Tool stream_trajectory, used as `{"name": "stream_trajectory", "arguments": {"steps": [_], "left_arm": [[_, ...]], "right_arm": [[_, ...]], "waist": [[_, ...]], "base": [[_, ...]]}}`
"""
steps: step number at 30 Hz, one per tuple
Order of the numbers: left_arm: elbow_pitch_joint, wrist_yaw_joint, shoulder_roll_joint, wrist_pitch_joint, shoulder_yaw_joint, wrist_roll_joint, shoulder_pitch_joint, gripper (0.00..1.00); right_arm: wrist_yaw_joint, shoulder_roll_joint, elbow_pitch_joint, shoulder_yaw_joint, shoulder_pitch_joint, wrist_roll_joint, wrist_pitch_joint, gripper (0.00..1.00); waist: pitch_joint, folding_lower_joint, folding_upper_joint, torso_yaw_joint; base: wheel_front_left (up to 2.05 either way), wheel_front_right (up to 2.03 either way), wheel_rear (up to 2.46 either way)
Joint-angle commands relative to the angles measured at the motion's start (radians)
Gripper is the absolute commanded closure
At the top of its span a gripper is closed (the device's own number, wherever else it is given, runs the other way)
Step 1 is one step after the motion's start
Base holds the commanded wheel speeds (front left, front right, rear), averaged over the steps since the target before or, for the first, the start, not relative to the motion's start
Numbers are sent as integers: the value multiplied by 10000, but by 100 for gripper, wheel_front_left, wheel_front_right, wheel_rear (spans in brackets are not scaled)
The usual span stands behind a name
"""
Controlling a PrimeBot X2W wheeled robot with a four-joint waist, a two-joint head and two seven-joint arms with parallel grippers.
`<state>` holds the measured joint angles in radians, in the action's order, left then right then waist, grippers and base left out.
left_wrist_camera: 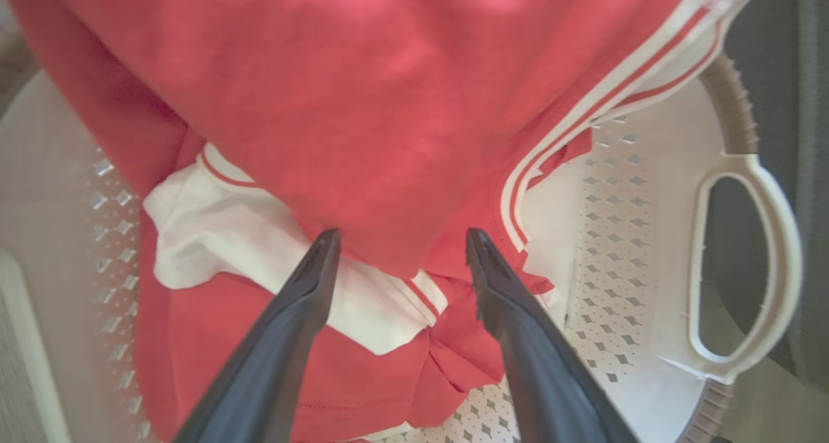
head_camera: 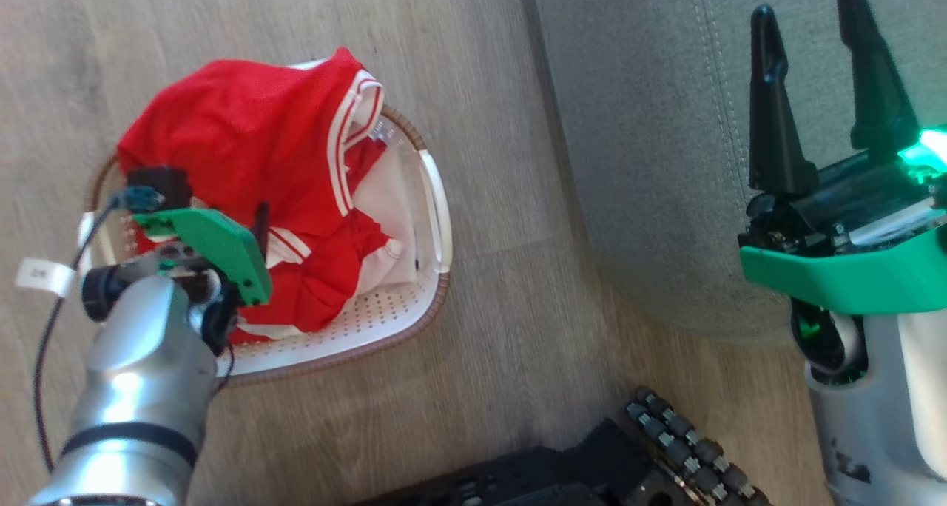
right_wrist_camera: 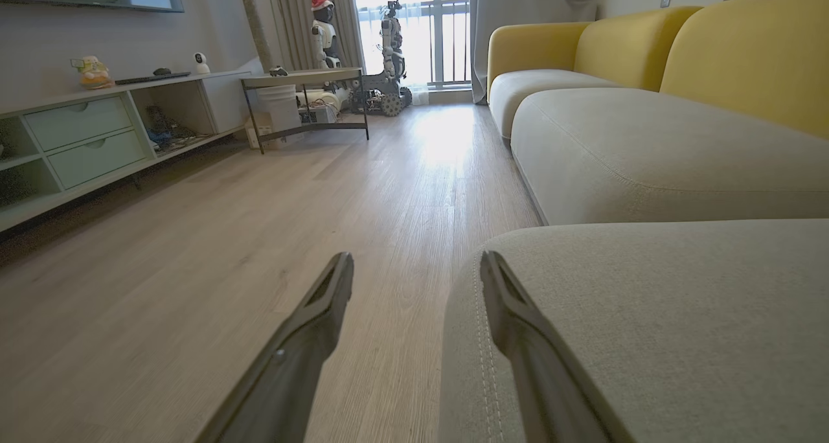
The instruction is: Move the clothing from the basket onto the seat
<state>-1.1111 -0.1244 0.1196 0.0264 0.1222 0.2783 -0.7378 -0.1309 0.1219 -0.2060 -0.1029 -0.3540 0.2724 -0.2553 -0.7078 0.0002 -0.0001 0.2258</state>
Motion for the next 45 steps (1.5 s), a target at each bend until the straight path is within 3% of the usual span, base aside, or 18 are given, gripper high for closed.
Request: {"name": "stream_trajectory", "arguments": {"steps": [1,18,19,20,21,35,45], "left_arm": [[-50,-59,402,64,-135,100,-91,0],[-1344,-61,1416,510,246,286,-2109,0],[-1376,-61,1438,506,280,274,-2144,15],[-1399,-61,1455,469,314,265,-2176,65],[-1422,-62,1464,428,326,277,-2199,100],[-1589,-62,1207,224,649,813,-1920,100],[-1136,-63,761,-1030,1530,1320,-538,100]], "right_arm": [[2,-82,-420,-187,-16,-50,-65,0],[2,-456,-624,-420,-533,29,-65,0],[2,-469,-627,-420,-539,28,-65,0],[2,-480,-626,-419,-545,28,-65,0],[2,-491,-617,-418,-549,25,-65,0],[2,-485,-441,-435,-539,-59,-65,0],[2,-278,-62,-453,-121,-55,-65,0]], "waist": [[-321,-2,1,212],[-1588,-2,1,1112],[-1607,-2,1,1136],[-1620,-2,1,1154],[-1618,-2,1,1165],[-898,-2,1,1002],[1090,-2,1,611]], "base": [[0,0,0],[0,0,0],[0,0,0],[0,0,0],[0,0,0],[0,0,0],[0,0,0]]}}
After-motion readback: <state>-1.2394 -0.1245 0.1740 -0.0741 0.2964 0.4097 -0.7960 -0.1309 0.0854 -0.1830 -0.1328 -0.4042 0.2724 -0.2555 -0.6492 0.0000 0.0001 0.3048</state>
